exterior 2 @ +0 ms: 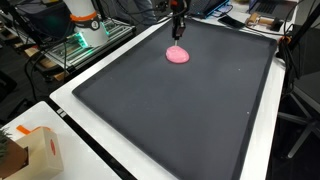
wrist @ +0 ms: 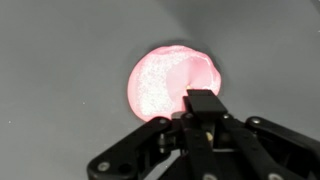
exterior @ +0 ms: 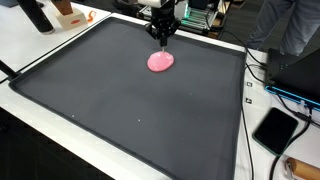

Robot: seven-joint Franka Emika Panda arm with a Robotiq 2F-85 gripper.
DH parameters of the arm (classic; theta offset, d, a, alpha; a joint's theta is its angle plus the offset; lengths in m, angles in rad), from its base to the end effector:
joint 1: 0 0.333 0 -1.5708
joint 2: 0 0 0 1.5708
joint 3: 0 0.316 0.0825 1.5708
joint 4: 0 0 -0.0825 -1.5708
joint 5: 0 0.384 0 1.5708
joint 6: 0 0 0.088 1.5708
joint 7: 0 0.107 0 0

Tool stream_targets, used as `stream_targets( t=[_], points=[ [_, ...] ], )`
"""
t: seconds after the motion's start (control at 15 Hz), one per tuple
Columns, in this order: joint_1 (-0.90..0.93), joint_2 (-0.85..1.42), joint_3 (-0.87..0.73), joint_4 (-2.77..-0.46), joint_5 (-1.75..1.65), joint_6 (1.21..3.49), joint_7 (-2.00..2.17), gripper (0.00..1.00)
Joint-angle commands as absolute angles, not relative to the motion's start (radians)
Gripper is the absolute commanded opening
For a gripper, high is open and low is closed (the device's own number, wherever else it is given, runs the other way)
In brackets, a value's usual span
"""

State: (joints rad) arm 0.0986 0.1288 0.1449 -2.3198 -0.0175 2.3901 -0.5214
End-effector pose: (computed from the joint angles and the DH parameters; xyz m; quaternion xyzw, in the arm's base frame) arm 0.4977 0.1238 0.2818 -0.9250 -0.3788 0.0278 0.0074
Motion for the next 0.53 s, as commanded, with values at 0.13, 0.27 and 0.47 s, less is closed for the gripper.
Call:
stream_targets(
  t=[0.13,0.27,0.47],
  points=[
    [0.083,0.160,0.149,-2.344,-0.009,2.460,-0.553,0.03],
    [0.080,0.172,0.151,-2.346,-0.009,2.470,-0.556,0.03],
    [0.075,0.184,0.153,-2.347,-0.007,2.483,-0.558,0.03]
  ],
)
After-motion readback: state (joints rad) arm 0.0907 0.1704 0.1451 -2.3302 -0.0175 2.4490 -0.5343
